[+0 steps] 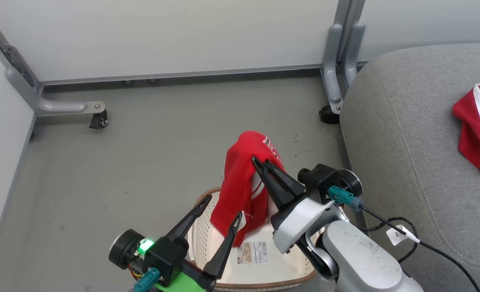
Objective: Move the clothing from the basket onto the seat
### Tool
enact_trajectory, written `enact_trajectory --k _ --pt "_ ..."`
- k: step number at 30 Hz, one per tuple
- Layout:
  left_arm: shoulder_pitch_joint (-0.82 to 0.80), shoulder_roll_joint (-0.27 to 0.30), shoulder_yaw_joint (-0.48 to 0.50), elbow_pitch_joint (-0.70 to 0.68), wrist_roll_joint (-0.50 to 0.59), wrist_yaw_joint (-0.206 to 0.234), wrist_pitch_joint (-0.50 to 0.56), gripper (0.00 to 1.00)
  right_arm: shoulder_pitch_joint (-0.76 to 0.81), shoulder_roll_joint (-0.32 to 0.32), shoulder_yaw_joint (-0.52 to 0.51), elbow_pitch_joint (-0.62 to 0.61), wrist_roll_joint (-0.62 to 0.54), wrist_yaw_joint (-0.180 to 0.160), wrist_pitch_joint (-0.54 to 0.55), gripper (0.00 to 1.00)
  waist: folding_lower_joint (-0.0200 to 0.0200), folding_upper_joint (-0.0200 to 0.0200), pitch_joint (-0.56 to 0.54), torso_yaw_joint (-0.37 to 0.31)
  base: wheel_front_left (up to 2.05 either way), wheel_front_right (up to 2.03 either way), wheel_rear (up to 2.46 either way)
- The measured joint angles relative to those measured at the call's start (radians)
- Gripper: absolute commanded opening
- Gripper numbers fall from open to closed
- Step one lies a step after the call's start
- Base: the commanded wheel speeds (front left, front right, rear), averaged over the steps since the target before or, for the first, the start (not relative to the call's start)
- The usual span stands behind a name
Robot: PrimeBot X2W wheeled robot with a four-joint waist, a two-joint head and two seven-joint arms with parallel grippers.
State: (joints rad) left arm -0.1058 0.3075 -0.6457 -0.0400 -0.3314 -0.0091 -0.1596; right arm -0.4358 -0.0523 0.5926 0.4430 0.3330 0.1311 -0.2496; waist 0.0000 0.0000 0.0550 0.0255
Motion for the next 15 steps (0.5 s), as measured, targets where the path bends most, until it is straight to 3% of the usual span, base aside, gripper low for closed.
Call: enact_trajectory --k 15 --pt "0.001 0.005 -0.001 0.028 -0.024 -0.004 -0.009 1.0 0.002 0.0 -0.024 -0.007 -0.01 0.0 0.0 0.0 0.0 0.0 0.009 -0.049 0.0 0.0 0.0"
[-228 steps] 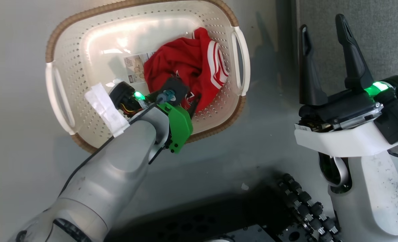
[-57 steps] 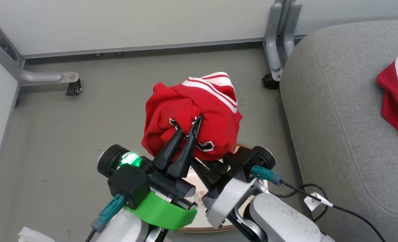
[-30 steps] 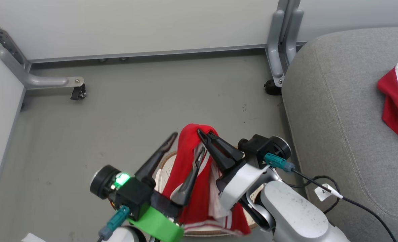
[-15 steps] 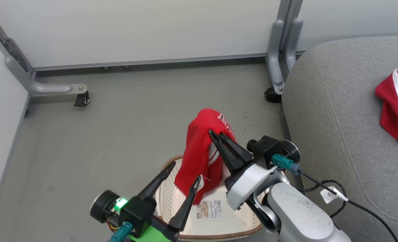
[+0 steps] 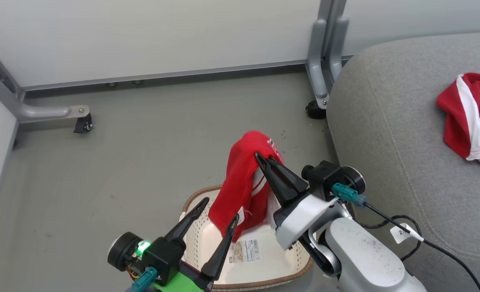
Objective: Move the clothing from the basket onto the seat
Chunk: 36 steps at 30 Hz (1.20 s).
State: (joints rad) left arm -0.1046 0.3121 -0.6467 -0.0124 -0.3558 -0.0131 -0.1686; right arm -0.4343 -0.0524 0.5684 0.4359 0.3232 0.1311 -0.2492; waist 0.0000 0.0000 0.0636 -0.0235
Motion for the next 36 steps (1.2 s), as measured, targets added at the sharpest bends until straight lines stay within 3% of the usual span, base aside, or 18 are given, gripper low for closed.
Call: enact_trajectory --k 9,23,30,36 --pt "-0.016 0.005 0.0 0.008 -0.002 0.0 -0.001 1.0 -0.001 -0.003 -0.024 -0.035 -0.01 0.0 -0.003 0.0 0.0 0.0 0.021 -0.082 0.0 0.0 0.0" --pt "-0.084 0.022 -0.014 -0.018 0.018 -0.013 0.016 1.0 0.001 -0.007 -0.105 -0.119 -0.037 0.0 -0.009 0.0 0.0 0.0 0.089 -0.272 0.0 0.0 0.0" --pt "-0.131 0.035 -0.032 -0.052 0.041 -0.03 0.045 1.0 0.001 -0.006 -0.2 -0.171 -0.055 0.0 -0.012 0.0 0.0 0.0 0.153 -0.348 0.0 0.0 0.0" --pt "-0.192 0.039 -0.048 -0.089 0.061 -0.045 0.069 1.0 -0.059 -0.038 -0.351 -0.227 -0.092 0.0 -0.012 0.0 0.0 0.0 0.234 -0.375 0.0 0.0 0.0"
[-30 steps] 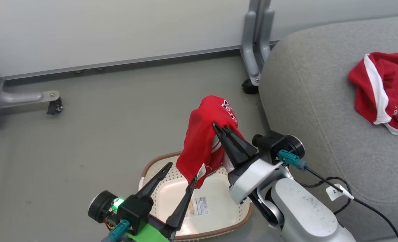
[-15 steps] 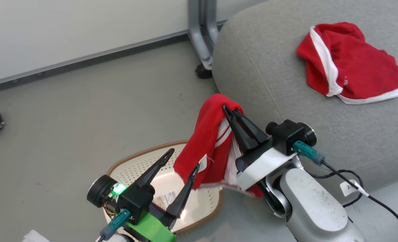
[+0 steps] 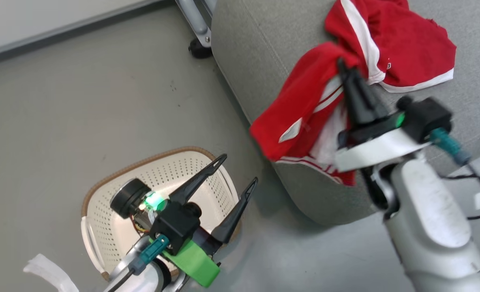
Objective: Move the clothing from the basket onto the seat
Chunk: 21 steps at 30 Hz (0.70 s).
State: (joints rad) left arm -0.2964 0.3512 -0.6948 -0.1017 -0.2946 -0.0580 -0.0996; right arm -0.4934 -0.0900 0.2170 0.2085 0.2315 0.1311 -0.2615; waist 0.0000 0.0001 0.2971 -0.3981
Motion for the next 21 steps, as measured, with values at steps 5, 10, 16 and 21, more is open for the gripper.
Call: enact_trajectory --k 5,10,16,21 --pt "-0.049 0.005 -0.012 -0.024 0.014 -0.013 0.011 1.0 -0.1 -0.061 -0.123 -0.042 -0.033 0.0 0.0 0.0 0.0 0.0 0.065 0.001 0.0 0.0 0.0" --pt "-0.098 0.012 -0.022 -0.04 0.031 -0.028 0.016 1.0 -0.24 -0.171 -0.25 -0.057 -0.062 0.0 0.0 0.0 0.0 0.0 0.131 0.019 0.0 0.0 0.0" --pt "-0.154 0.015 -0.034 -0.048 0.046 -0.039 0.015 1.0 -0.396 -0.315 -0.34 0.019 -0.064 0.0 0.015 0.0 0.0001 0.0 0.207 0.057 0.0 0.0 0.0" --pt "-0.2 0.013 -0.05 -0.045 0.051 -0.048 0.008 1.0 -0.432 -0.358 -0.4 0.185 -0.049 0.0 0.021 0.0 0.0001 0.0 0.269 0.096 0.0 0.0 0.0"
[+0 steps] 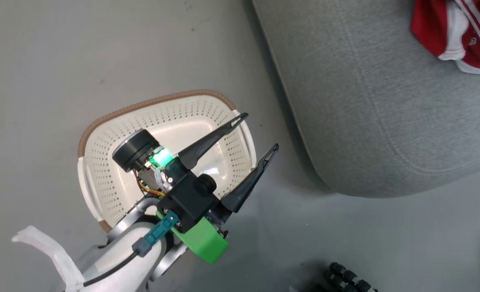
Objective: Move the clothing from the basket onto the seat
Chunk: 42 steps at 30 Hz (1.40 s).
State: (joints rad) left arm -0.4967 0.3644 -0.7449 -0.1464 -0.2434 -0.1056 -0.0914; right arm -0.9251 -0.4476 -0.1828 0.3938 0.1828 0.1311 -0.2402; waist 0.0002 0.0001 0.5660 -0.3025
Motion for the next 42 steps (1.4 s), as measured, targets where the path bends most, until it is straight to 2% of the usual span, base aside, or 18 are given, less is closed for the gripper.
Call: enact_trajectory --k 6,8,9,10,11,12,18,24,33,42 --pt "-0.021 -0.001 -0.007 0.022 0.001 -0.002 -0.014 1.0 0.014 0.034 -0.058 0.219 0.019 0.0 -0.016 0.0 0.0 0.0 0.066 0.046 0.0 0.0 0.0" --pt "-0.026 -0.001 -0.009 0.027 0.001 -0.004 -0.017 1.0 0.035 0.05 -0.08 0.262 0.019 0.0 -0.018 0.41 0.0 0.0 0.077 0.059 0.0 0.0 0.0" --pt "-0.026 -0.001 -0.009 0.031 0.0 -0.004 -0.02 1.0 0.045 0.059 -0.094 0.281 0.018 0.0 -0.018 0.58 0.0 0.0 0.081 0.065 0.0 0.0 0.0" --pt "-0.026 -0.001 -0.009 0.038 -0.001 -0.004 -0.022 1.0 0.056 0.067 -0.105 0.287 0.017 0.0 -0.02 0.69 0.0001 0.0 0.083 0.07 0.0 0.0 0.0" --pt "-0.026 0.0 -0.009 0.043 -0.002 -0.004 -0.024 1.0 0.067 0.077 -0.116 0.281 0.017 0.0 -0.02 0.97 0.0001 0.0 0.082 0.072 0.0 0.0 0.0" --pt "-0.027 0.0 -0.009 0.047 -0.002 -0.004 -0.025 1.0 0.079 0.088 -0.128 0.269 0.017 0.0 -0.021 1.0 0.0001 0.0 0.079 0.074 0.0 0.0 0.0" --pt "-0.025 -0.007 -0.009 0.076 -0.012 0.005 -0.052 1.0 0.21 0.144 -0.178 0.181 -0.002 0.0 -0.022 1.0 0.0 0.0 0.037 0.072 0.0 0.0 0.0" --pt "0.019 -0.016 0.002 0.114 -0.042 0.037 -0.092 1.0 0.348 0.222 -0.179 0.06 -0.03 0.0 -0.022 1.0 -0.0001 0.0 -0.034 0.068 0.0 0.0 0.0" --pt "0.1 -0.04 0.075 0.162 -0.091 0.112 -0.155 1.0 0.54 0.339 -0.084 -0.112 -0.045 0.0 -0.022 1.0 -0.0002 0.0 -0.159 0.077 0.0 0.0 0.0" --pt "0.169 -0.069 0.199 0.179 -0.119 0.187 -0.17 1.0 0.661 0.38 0.042 -0.213 -0.042 0.0 -0.022 1.0 -0.0002 -0.0001 -0.254 0.125 0.0 0.0 0.0"
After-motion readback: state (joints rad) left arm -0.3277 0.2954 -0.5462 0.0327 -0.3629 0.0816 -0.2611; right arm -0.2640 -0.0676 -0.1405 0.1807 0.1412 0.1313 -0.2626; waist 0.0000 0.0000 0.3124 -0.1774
